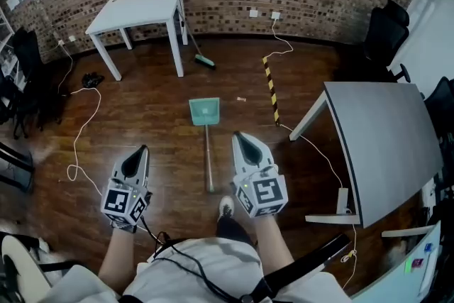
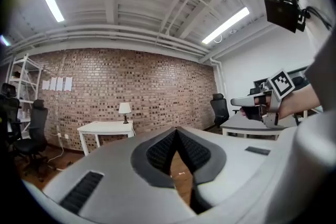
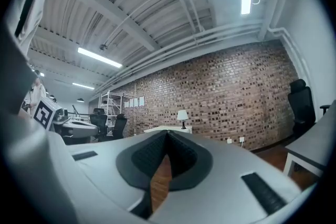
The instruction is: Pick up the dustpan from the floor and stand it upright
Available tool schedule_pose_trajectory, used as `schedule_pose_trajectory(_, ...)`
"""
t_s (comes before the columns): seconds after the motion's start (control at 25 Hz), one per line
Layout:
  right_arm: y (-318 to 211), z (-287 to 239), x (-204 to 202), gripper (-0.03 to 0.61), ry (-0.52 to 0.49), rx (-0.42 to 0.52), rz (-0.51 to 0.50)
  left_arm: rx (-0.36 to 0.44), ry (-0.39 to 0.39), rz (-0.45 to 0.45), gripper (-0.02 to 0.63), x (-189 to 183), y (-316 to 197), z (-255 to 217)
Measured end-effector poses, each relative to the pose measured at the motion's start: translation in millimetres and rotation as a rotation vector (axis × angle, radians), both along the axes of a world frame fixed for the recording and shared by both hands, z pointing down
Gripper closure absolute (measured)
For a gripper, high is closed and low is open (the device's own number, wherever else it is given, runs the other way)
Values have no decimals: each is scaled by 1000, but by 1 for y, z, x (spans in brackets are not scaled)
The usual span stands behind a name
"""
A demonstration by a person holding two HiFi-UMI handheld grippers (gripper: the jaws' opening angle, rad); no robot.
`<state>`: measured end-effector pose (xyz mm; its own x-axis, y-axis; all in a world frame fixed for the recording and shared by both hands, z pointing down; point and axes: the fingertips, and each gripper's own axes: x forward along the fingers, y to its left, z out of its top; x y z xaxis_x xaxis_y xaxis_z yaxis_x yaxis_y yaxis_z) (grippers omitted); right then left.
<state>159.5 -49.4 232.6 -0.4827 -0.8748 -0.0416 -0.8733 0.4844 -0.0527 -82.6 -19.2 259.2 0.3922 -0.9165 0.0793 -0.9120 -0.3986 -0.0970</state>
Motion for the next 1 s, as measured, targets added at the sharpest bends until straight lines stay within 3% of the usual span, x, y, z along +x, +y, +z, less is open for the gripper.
schedule_pose_trajectory(0.24, -72, 12, 19, 592, 62, -14, -1, 10, -31, -25, 611, 14, -60, -5)
schedule_pose_trajectory(0.56, -118, 51, -5, 591, 74, -83, 30, -82, -49, -10, 611, -12, -106, 25)
schedule_pose_trajectory(0.76, -128, 121, -26, 571, 125, -182, 73, -129, -31, 17, 611, -38, -118, 76)
schedule_pose_trajectory(1.0, -133, 218, -49, 570, 154, -269, 64, -280, 12, 18, 611, -63, -128, 178)
